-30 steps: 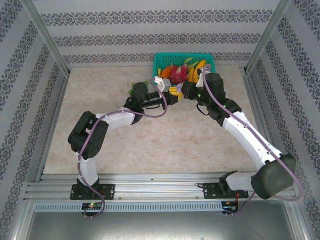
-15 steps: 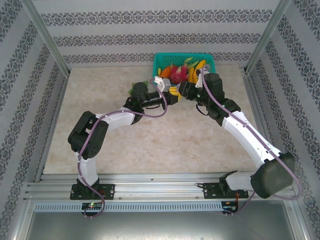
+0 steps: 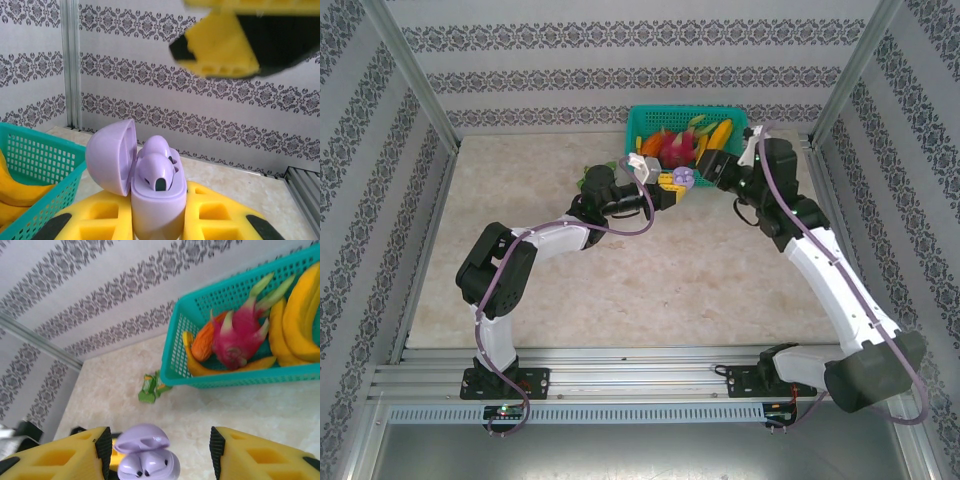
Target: Insert wireless bluetooth earbuds into charging case
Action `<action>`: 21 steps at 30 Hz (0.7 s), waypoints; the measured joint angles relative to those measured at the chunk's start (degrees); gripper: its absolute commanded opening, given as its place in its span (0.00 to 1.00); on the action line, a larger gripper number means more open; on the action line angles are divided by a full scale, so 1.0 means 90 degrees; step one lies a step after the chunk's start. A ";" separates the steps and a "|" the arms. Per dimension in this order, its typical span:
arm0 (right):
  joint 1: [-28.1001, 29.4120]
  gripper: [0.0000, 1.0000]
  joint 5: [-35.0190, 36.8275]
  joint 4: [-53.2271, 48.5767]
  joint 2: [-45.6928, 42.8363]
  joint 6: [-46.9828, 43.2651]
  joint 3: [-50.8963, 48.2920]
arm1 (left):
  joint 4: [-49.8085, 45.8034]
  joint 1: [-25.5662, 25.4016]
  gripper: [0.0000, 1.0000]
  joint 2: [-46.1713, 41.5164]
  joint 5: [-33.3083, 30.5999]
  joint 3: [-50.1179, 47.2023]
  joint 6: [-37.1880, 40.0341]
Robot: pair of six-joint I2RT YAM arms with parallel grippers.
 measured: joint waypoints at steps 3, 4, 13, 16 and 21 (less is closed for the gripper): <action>-0.0117 0.56 -0.0112 -0.0347 0.0192 -0.0027 0.0508 | 0.0007 0.0000 0.00 -0.0012 0.0007 -0.0090 0.0073; -0.0138 0.55 -0.0175 -0.0478 0.0318 -0.0041 0.0685 | 0.0007 0.0000 0.00 -0.0012 0.0024 -0.0107 0.0100; -0.0131 0.50 -0.0750 -0.1498 0.2130 -0.0323 0.1800 | -0.0143 0.0000 0.00 -0.0155 0.0231 -0.0274 0.0321; -0.0119 0.47 -0.0852 -0.1797 0.2606 -0.0420 0.1977 | -0.0223 0.0000 0.00 -0.0226 0.0291 -0.0296 0.0362; 0.0012 0.43 -0.0913 -0.2050 0.2861 -0.0585 0.2057 | -0.0403 -0.0002 0.00 -0.0321 0.0340 -0.0401 0.0432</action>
